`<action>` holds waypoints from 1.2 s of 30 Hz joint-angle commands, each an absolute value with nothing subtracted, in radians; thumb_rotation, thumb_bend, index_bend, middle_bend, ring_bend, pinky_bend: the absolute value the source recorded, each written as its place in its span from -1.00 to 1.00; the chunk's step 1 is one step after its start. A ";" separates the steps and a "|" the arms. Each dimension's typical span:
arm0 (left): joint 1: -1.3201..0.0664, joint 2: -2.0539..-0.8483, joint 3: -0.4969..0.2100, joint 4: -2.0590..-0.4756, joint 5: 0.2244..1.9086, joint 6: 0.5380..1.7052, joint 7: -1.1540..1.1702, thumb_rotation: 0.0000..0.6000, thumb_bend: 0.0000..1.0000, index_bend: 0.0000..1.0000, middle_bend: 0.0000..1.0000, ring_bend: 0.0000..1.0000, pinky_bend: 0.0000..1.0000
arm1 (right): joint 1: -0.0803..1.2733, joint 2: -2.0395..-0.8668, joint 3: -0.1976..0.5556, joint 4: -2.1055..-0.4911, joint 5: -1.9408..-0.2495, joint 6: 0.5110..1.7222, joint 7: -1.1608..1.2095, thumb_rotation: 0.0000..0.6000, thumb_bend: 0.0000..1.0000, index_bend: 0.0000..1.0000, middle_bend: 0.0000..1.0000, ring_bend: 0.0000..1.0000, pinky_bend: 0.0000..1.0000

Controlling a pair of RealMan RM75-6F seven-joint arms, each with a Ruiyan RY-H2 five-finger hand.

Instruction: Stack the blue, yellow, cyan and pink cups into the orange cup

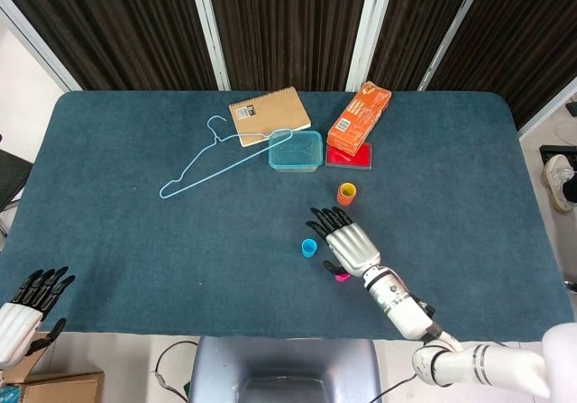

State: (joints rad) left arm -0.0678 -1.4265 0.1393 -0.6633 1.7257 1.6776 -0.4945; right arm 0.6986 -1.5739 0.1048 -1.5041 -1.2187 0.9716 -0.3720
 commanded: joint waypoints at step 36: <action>-0.061 -1.426 0.130 -0.642 1.716 1.690 -0.528 1.00 -0.17 -1.00 -1.00 -1.00 -0.85 | 0.786 -1.738 0.344 -1.204 -1.037 1.081 -0.500 1.00 0.02 0.25 -0.95 -1.00 -0.73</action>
State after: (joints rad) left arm -0.0613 -1.4256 0.1303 -0.6422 1.7156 1.6902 -0.5284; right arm 0.7658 -1.7278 0.3151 -1.2623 -1.0769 1.0765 -0.4650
